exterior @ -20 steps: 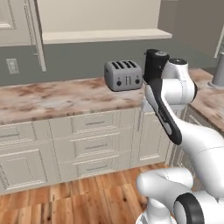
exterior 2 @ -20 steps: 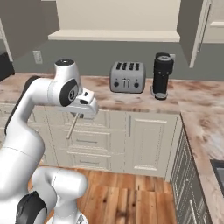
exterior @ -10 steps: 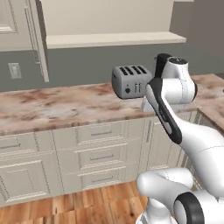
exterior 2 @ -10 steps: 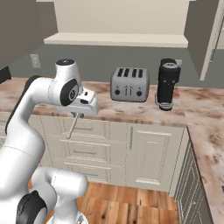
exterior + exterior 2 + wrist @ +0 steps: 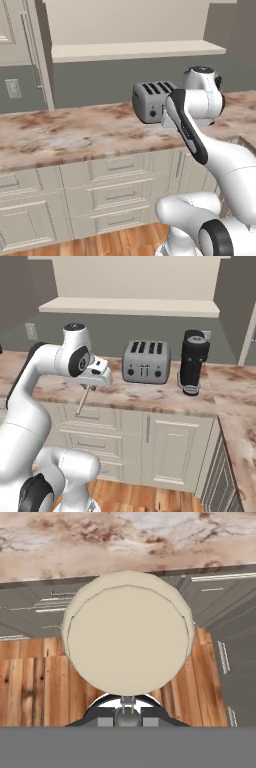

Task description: Pick up the bar soap and dish brush from the sink, and place them back in the cabinet, and close the cabinet doors.

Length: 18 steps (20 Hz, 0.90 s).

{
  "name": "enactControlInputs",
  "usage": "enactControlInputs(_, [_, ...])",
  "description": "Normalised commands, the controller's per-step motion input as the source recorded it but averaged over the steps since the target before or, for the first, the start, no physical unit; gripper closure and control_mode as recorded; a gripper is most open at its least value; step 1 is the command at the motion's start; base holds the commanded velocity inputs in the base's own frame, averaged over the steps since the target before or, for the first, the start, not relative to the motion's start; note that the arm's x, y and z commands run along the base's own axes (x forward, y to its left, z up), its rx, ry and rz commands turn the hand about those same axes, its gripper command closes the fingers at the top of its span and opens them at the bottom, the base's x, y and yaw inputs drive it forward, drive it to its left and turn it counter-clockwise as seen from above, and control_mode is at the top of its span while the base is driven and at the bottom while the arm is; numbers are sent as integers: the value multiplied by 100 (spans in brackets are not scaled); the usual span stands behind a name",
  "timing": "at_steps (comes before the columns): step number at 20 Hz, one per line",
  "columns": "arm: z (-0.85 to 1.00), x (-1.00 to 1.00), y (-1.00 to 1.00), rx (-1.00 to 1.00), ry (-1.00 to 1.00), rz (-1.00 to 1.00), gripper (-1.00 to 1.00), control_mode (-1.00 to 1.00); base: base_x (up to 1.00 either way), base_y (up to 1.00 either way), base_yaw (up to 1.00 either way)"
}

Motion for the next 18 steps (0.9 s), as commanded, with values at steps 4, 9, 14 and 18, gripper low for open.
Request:
enactControlInputs(4, [0,0,0,0,0,0,100,100,51,-2,0])
enactControlInputs(9, [0,0,0,0,0,0,100,100,46,0,0])
enactControlInputs(14, [0,0,0,0,0,0,100,100,43,-1,0])
enactControlInputs(18, [0,0,0,0,0,0,100,100,36,0,0])
